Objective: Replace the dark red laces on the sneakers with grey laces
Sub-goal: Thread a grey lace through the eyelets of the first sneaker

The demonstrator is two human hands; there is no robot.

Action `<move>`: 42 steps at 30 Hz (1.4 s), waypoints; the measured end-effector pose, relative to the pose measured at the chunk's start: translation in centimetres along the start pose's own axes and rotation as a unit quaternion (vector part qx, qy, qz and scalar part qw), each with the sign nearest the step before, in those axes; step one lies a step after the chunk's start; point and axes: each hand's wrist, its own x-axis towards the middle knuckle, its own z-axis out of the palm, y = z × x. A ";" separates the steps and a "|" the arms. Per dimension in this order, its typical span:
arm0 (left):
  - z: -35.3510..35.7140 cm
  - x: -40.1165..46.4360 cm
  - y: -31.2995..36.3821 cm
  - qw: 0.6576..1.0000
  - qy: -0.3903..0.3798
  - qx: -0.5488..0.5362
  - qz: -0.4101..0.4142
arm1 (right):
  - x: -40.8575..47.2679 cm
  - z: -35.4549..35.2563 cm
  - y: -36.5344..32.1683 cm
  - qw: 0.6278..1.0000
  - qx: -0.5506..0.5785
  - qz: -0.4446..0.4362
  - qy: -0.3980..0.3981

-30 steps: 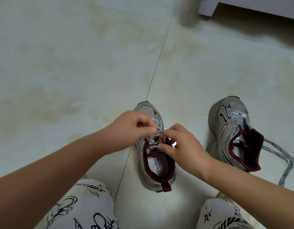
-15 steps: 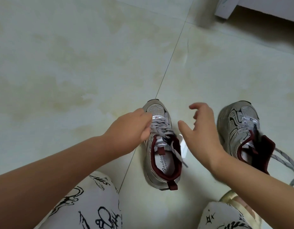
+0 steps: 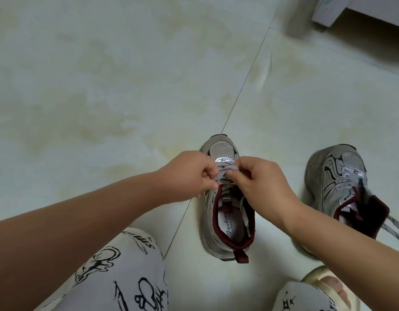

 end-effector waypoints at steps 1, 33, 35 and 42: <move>0.1 0.0 -0.2 1.000 0.006 0.004 -0.002 | 0.0 0.1 -0.1 1.000 0.006 0.005 0.005; 4.5 -0.9 -1.7 0.947 0.226 -0.223 -0.050 | -1.7 1.2 0.1 0.985 -0.163 -0.015 -0.055; 5.1 -1.1 -2.0 0.940 0.238 -0.236 -0.055 | -1.7 1.3 0.1 0.986 -0.155 -0.013 -0.054; 5.3 -1.0 -2.5 0.949 0.180 -0.252 -0.064 | -1.4 1.6 0.5 0.988 -0.141 -0.011 -0.054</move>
